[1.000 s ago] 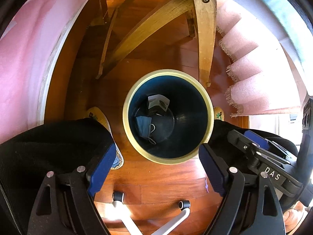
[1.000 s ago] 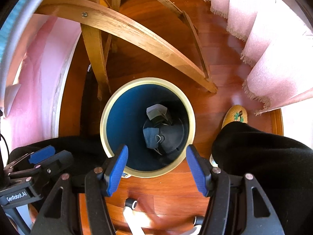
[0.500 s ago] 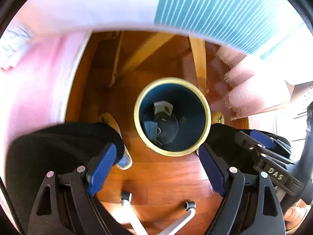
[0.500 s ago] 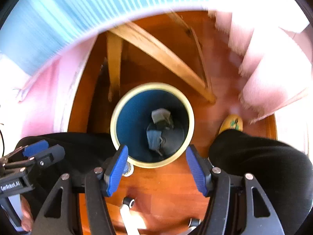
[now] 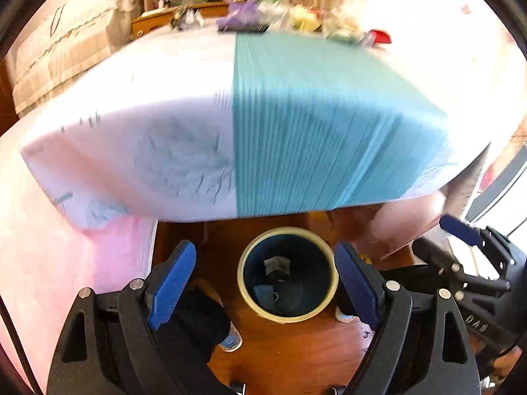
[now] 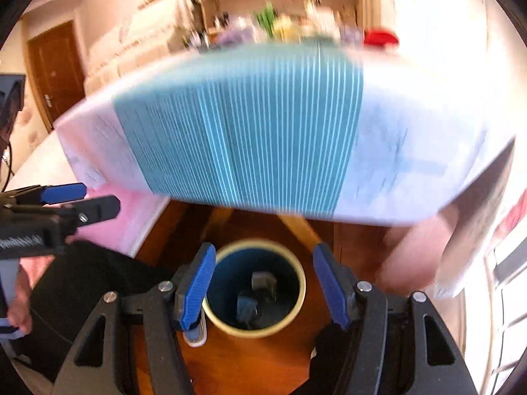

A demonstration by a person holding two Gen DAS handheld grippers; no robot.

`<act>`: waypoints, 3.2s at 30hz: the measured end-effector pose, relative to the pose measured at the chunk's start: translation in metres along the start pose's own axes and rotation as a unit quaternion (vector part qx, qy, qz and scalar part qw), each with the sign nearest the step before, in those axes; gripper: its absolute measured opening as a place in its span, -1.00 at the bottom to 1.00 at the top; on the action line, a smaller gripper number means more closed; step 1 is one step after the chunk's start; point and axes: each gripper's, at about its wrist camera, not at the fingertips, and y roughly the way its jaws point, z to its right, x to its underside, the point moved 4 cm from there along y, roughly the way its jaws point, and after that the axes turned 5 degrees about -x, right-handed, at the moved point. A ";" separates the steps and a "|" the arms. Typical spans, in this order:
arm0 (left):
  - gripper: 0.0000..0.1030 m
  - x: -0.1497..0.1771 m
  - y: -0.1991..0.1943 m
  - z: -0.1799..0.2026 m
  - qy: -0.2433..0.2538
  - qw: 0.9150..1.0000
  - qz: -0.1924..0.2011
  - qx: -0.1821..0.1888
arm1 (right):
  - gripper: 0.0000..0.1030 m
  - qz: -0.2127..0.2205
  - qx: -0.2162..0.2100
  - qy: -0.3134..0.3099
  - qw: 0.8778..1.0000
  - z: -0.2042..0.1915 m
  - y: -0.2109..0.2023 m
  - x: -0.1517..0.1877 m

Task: Collect trash
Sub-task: 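Raise both tools from the bin back toward the table, then grasp the crumpled tissues with the right gripper while the left gripper grasps the clear bottle, then carry the bottle with the left gripper while the right gripper carries tissues over the bin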

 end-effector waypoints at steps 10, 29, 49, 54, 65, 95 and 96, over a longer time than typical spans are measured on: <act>0.65 -0.075 -0.053 0.004 -0.012 0.995 0.091 0.026 | 0.21 0.073 -0.037 -0.007 0.997 -0.003 -0.058 -0.100; 0.65 -0.210 0.000 -0.041 -0.043 0.996 0.084 0.006 | 0.21 0.048 0.021 0.018 0.998 0.050 0.010 -0.203; 0.65 -0.303 0.097 -0.013 -0.010 0.997 -0.006 0.071 | 0.21 -0.005 0.038 0.082 0.996 0.110 0.139 -0.295; 0.65 -0.322 0.116 0.004 -0.011 0.995 -0.031 0.099 | 0.11 -0.018 0.044 0.094 0.994 0.117 0.155 -0.295; 0.65 -0.347 0.152 0.007 -0.067 0.979 -0.096 0.167 | -0.70 -0.001 0.046 0.086 0.995 0.125 0.144 -0.291; -0.59 -0.333 0.121 0.021 -0.049 0.987 -0.078 0.130 | -0.90 0.005 0.003 0.130 0.992 0.124 0.104 -0.280; -0.59 -0.331 0.114 0.021 -0.047 0.988 -0.072 0.129 | -0.91 0.006 0.000 0.129 0.992 0.122 0.098 -0.277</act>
